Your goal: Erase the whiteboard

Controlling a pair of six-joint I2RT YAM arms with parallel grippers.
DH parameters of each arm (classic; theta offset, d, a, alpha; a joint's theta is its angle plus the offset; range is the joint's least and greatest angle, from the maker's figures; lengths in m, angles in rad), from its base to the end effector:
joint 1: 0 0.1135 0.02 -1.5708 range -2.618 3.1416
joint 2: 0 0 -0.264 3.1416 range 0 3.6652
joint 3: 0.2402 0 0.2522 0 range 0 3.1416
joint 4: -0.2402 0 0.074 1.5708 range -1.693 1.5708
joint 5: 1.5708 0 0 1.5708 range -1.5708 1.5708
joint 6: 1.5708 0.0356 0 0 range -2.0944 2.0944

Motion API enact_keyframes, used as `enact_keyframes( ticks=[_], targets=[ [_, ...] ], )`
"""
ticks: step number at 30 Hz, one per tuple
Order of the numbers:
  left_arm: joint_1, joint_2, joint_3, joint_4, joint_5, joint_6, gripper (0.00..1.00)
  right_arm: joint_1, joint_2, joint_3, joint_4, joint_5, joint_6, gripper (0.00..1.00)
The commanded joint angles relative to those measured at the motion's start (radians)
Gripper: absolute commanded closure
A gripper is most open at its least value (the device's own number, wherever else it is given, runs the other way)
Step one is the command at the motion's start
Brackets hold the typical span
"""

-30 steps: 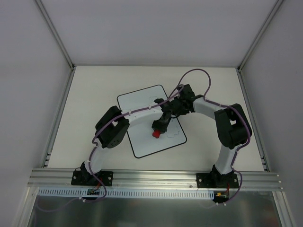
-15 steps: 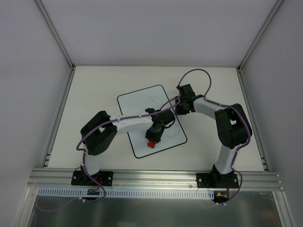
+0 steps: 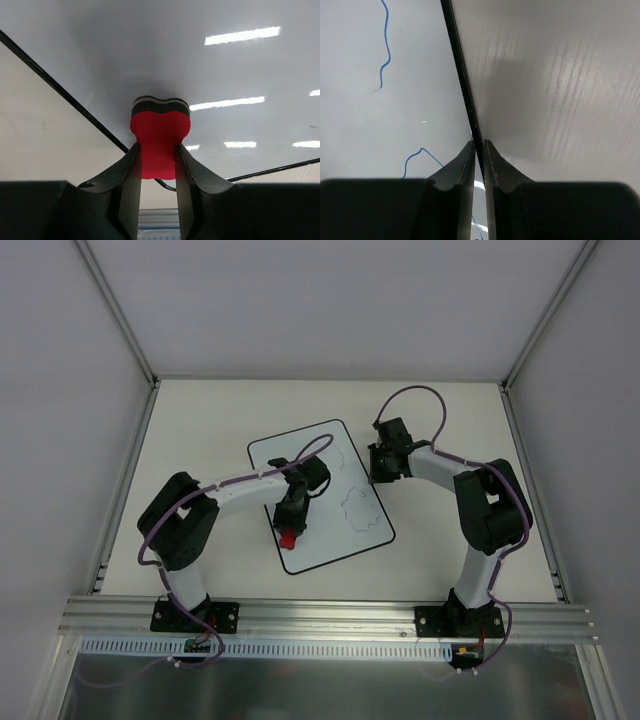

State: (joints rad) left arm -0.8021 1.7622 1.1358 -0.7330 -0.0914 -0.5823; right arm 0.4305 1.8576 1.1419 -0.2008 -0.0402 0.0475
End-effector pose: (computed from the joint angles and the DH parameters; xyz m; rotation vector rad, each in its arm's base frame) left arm 0.2295 -0.2327 0.1707 0.3061 2.9033 -0.0949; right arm 0.3498 0.1622 0.1643 -0.4933 2.4546 0.2500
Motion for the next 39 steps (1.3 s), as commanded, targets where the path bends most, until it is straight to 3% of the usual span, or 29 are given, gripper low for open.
enact_keyframes(
  ticks=[1,9,17,21,22,24,25,28,29,32,39],
  targets=[
    [0.009,0.043,0.079,-0.060,-0.064,0.041,1.00,-0.009,0.023,-0.037,-0.088,0.072,-0.037,0.85],
    [0.003,0.241,0.373,-0.062,-0.048,0.088,1.00,-0.009,-0.015,-0.028,-0.107,0.100,-0.038,0.74],
    [0.004,0.342,0.475,-0.062,-0.051,0.118,0.89,-0.012,-0.061,-0.019,-0.140,0.141,-0.083,0.61],
    [0.004,0.321,0.472,-0.063,-0.048,0.114,0.68,-0.012,-0.097,-0.016,-0.153,0.167,-0.098,0.53],
    [0.004,0.312,0.473,-0.063,-0.051,0.113,0.58,-0.013,-0.112,-0.007,-0.167,0.174,-0.101,0.52],
    [0.006,0.274,0.476,-0.063,-0.065,0.111,0.45,-0.012,-0.130,0.004,-0.181,0.187,-0.104,0.48],
    [0.007,0.260,0.479,-0.063,-0.070,0.113,0.34,-0.012,-0.152,0.008,-0.189,0.194,-0.104,0.46],
    [0.018,0.198,0.498,-0.065,-0.083,0.108,0.19,-0.012,-0.187,0.031,-0.213,0.198,-0.101,0.41],
    [0.021,0.181,0.502,-0.065,-0.087,0.104,0.09,-0.012,-0.213,0.036,-0.230,0.203,-0.091,0.40],
    [0.044,0.100,0.499,-0.063,-0.111,0.084,0.01,0.007,-0.256,0.059,-0.287,0.223,-0.060,0.39],
    [0.196,-0.186,0.311,-0.052,-0.188,0.044,0.01,0.184,-0.276,0.124,-0.376,0.307,0.073,0.40]
  ],
)
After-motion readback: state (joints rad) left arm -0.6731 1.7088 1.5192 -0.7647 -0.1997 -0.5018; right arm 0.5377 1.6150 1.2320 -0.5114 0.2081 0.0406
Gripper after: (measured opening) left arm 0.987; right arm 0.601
